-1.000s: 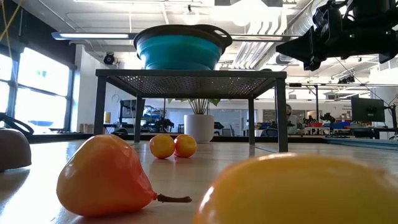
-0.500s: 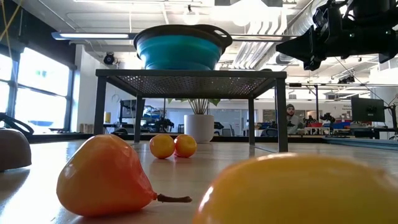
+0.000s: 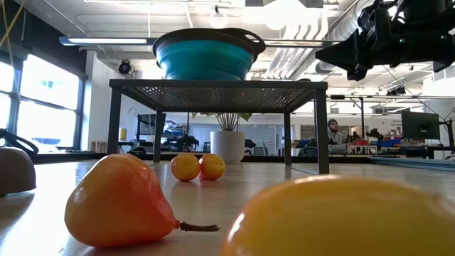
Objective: Pick & Place Fruit
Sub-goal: Put the kiwi into the blue strainer bowl on the shelf
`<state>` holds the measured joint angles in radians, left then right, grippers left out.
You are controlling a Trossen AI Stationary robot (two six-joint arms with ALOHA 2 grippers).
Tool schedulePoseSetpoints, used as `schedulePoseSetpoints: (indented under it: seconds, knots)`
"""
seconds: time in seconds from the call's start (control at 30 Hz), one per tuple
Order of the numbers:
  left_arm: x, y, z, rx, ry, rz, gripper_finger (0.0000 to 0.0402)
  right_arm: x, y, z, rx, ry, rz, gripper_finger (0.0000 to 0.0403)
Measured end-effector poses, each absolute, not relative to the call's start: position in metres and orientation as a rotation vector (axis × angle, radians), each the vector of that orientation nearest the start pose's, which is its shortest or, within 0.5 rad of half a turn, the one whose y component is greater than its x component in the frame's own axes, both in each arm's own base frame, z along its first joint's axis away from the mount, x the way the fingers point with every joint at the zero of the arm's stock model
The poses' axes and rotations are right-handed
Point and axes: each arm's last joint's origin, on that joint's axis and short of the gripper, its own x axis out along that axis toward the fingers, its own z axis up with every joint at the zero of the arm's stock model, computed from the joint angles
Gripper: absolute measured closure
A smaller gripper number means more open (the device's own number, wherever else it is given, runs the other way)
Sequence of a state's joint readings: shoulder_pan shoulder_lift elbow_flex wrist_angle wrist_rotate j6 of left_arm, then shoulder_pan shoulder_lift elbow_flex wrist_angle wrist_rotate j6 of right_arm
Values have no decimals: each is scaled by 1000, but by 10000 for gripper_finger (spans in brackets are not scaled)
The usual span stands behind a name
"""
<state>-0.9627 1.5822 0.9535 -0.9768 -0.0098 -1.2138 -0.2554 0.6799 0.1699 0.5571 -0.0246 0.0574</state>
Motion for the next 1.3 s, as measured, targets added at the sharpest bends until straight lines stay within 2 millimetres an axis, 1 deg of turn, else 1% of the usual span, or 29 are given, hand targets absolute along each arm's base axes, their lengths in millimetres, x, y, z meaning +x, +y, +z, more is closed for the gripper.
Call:
schedulePoseSetpoints:
  seconds: [0.3,0.5,0.73,0.83,1.07,1.13,1.23,1.3]
  knots:
    - [145,-209,175,-196,1559,237,73,150,-38,207,50,-53,-226,401]
    - [135,-210,160,-247,1549,256,73,150,-38,207,50,-52,-225,401]
    - [132,-211,158,-287,1561,274,74,150,-38,207,50,-52,-225,401]
    - [132,-211,158,-290,1569,271,89,150,-38,207,50,-52,-225,401]
    - [132,-211,158,-291,1568,273,163,150,-38,207,50,-52,-225,401]
    - [132,-211,158,-292,1568,273,177,150,-38,207,50,-52,-225,401]
    - [132,-211,158,-293,1568,274,180,150,-38,207,47,-52,-225,401]
    - [132,-211,158,-297,1568,277,174,150,-38,207,46,-51,-225,401]
